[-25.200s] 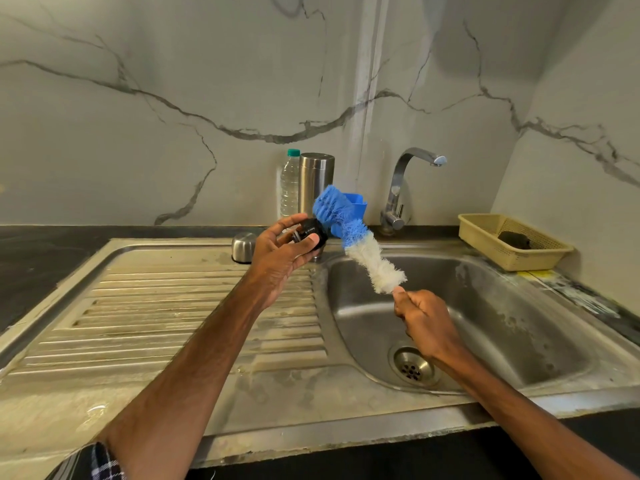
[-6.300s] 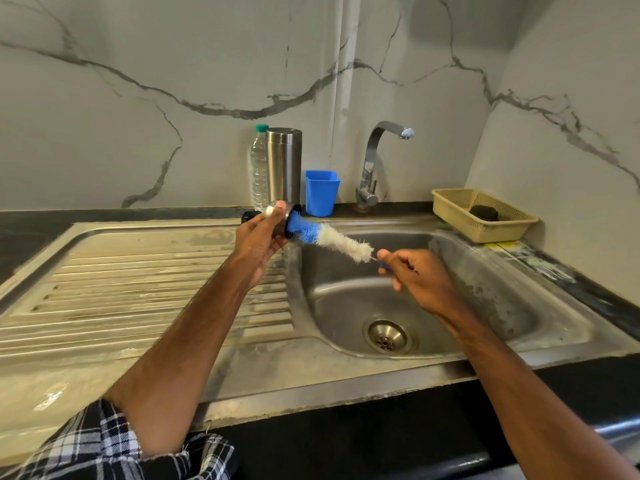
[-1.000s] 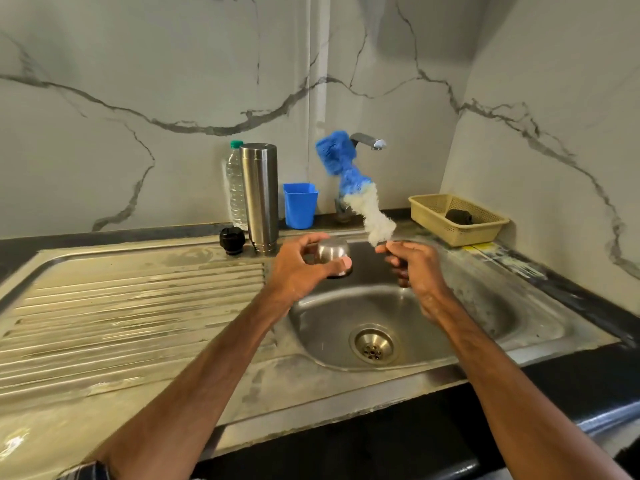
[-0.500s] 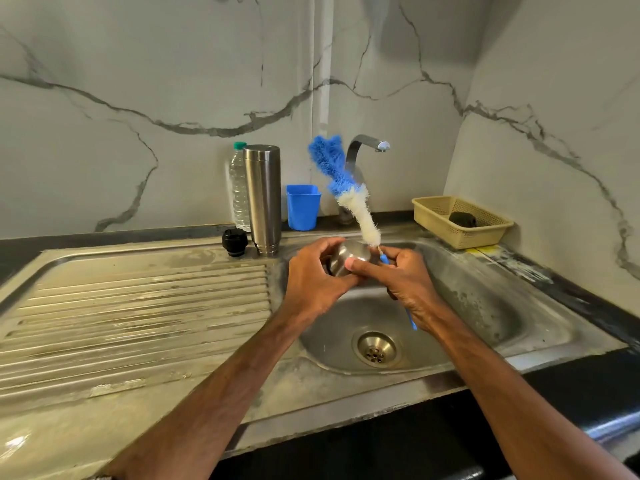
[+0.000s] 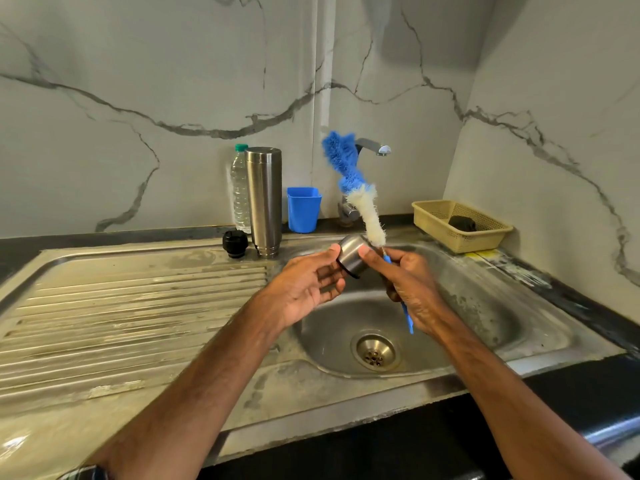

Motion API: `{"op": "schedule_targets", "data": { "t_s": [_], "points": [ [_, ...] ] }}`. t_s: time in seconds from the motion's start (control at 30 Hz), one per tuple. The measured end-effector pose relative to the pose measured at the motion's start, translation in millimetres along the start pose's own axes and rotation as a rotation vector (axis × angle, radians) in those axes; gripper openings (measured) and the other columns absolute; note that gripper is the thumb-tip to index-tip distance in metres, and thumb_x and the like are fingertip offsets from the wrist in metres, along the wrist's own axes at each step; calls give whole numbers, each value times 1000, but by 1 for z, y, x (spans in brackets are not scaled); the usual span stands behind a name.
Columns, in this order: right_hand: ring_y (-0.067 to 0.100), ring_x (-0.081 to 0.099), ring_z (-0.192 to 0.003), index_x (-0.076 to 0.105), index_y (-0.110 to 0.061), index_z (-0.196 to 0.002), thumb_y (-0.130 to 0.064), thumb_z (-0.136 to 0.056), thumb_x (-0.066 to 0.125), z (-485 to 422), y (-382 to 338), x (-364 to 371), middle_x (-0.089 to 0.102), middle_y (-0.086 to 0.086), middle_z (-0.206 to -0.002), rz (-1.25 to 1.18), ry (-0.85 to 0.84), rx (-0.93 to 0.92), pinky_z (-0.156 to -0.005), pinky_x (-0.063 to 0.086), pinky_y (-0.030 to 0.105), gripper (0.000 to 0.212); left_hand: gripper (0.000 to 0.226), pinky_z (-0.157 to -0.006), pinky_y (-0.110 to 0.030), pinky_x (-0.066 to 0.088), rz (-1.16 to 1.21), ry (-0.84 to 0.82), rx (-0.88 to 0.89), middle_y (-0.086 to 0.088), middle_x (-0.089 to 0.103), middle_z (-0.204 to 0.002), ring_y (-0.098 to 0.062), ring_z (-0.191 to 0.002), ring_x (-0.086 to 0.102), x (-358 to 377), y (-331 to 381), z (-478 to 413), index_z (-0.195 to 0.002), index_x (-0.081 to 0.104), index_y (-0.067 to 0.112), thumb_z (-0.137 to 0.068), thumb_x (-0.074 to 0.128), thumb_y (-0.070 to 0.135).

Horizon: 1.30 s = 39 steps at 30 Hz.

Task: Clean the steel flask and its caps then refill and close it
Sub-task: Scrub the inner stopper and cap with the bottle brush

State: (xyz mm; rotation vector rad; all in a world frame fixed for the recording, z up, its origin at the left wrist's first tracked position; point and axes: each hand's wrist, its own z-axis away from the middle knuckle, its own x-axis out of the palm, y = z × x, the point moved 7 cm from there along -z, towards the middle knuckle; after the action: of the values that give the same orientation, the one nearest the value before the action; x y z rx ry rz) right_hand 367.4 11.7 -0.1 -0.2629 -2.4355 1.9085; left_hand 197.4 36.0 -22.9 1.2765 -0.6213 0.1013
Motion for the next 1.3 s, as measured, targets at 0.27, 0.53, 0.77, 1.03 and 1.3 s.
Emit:
{"op": "schedule_targets", "data": {
  "t_s": [0.27, 0.53, 0.77, 1.03, 1.3],
  "points": [
    [5, 33, -50, 70, -8, -106, -24, -107, 46, -8, 13, -9, 50, 0, -72, -149, -14, 88, -41, 28, 17, 29, 21, -73, -27, 61, 19, 147, 105, -16, 75, -105, -20, -88, 72, -27, 10, -6, -108, 70, 4, -89, 73, 11],
    [8, 22, -49, 68, -14, -107, -43, -105, 44, -2, 13, 7, 31, -5, -60, -78, -165, 202, -43, 13, 24, 38, 17, -83, -27, 60, 45, 181, 198, -13, 75, -106, -18, -89, 73, -32, 21, -6, -107, 70, 4, -92, 70, 11],
    [8, 21, -45, 57, -11, -88, -24, -107, 42, 1, 13, 16, 30, -2, -60, -84, -226, 211, -38, 13, 19, 27, 12, -80, -25, 61, 104, 202, 246, -11, 75, -102, -19, -92, 72, -40, 28, -6, -105, 70, 7, -93, 69, 11],
    [8, 20, -36, 49, -11, -65, -31, -108, 40, 6, 18, 21, 28, -1, -50, 196, -135, 106, -37, 15, 15, 49, 23, -81, -27, 62, 106, 269, 254, -16, 73, -112, -25, -106, 71, -48, 27, -11, -115, 69, 4, -93, 69, 10],
    [8, 20, -37, 41, -14, -61, -28, -108, 41, 3, 20, 18, 29, 0, -51, 245, -94, 60, -37, 17, 17, 49, 24, -88, -30, 59, 103, 259, 279, -15, 74, -109, -24, -103, 72, -58, 37, -12, -117, 67, 3, -94, 69, 11]
  ]
}}
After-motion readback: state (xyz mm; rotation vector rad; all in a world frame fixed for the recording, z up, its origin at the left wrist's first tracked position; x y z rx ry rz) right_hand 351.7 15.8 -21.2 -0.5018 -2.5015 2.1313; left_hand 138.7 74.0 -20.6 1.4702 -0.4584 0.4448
